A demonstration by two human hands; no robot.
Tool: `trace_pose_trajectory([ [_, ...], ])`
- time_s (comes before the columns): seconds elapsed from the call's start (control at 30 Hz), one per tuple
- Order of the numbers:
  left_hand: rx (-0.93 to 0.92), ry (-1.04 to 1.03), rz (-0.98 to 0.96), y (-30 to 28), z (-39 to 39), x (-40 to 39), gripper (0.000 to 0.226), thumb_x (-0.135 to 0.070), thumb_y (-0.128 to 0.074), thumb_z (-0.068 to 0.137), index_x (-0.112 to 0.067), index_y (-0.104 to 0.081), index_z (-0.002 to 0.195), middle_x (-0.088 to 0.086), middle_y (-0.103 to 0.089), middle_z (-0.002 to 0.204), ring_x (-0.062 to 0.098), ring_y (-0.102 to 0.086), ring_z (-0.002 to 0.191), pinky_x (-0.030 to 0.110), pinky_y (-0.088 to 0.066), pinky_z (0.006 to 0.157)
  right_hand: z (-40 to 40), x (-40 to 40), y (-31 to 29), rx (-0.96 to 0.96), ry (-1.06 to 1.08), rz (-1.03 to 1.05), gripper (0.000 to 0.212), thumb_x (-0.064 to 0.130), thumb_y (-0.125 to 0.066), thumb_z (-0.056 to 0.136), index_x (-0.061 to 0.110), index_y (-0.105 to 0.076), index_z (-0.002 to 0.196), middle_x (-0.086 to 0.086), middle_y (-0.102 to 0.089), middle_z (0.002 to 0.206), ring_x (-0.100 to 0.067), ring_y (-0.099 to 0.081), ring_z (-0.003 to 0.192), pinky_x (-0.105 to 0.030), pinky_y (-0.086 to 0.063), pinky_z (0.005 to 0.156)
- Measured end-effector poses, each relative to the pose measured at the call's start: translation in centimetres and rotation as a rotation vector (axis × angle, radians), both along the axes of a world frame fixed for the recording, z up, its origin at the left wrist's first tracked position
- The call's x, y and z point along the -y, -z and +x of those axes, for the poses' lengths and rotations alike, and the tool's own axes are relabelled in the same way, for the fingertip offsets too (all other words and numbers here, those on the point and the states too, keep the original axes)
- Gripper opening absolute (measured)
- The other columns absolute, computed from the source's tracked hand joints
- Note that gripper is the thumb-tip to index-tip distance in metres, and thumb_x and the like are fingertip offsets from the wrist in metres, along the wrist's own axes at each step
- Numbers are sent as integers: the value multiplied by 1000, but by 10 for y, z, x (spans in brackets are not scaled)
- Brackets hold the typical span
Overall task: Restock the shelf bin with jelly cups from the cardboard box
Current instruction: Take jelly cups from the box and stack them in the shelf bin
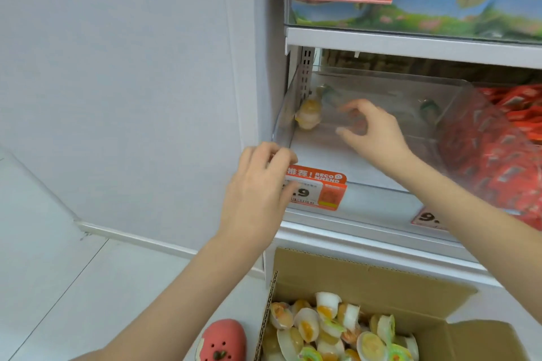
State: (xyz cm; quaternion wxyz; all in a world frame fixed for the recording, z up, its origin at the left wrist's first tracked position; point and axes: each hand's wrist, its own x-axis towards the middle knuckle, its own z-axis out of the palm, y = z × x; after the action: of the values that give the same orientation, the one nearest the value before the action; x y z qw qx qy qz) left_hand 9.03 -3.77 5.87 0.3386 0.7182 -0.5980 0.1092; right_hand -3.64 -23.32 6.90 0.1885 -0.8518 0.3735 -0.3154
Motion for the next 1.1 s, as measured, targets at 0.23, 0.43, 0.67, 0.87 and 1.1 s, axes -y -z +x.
trace_pose_trajectory([
  [0.23,118,160,12,86,-44,-31,14,-23,-68,75,-16,-58,83,-2,-60,84,18,-57,76,26,-43,51,-100,-129,46,95,-101,-380,14,11,-51,87,5,-63,90,-2,-60,88,-14,-50,84,-21,-36,78],
  [0.43,186,286,1003,185,-95,-52,28,-12,-59,88,-12,-50,115,7,-54,116,27,-52,109,36,-45,75,-147,-183,211,-343,-145,169,17,13,-58,89,20,-59,105,10,-50,92,-15,-51,90,-31,-45,75],
  [0.67,283,358,1409,268,-102,-77,45,2,-55,85,-11,-48,128,13,-49,127,29,-38,123,42,-47,91,-166,-213,297,-735,-118,587,49,9,-60,86,24,-43,129,1,-44,129,-24,-51,112,-32,-46,74],
  [0.87,198,294,1467,294,-115,-83,62,-13,-61,86,-15,-26,138,17,-42,132,36,-24,132,44,-39,100,-185,-198,322,-655,169,743,56,22,-75,78,20,-40,122,-6,-49,126,-26,-52,109,-34,-46,84],
  [1.1,95,259,1327,289,-117,-84,58,-37,-60,90,-14,-32,135,11,-54,127,30,-46,121,37,-38,94,-185,-193,327,-707,50,856,71,24,-71,77,21,-32,136,-5,-49,125,-29,-30,126,-36,-37,96],
])
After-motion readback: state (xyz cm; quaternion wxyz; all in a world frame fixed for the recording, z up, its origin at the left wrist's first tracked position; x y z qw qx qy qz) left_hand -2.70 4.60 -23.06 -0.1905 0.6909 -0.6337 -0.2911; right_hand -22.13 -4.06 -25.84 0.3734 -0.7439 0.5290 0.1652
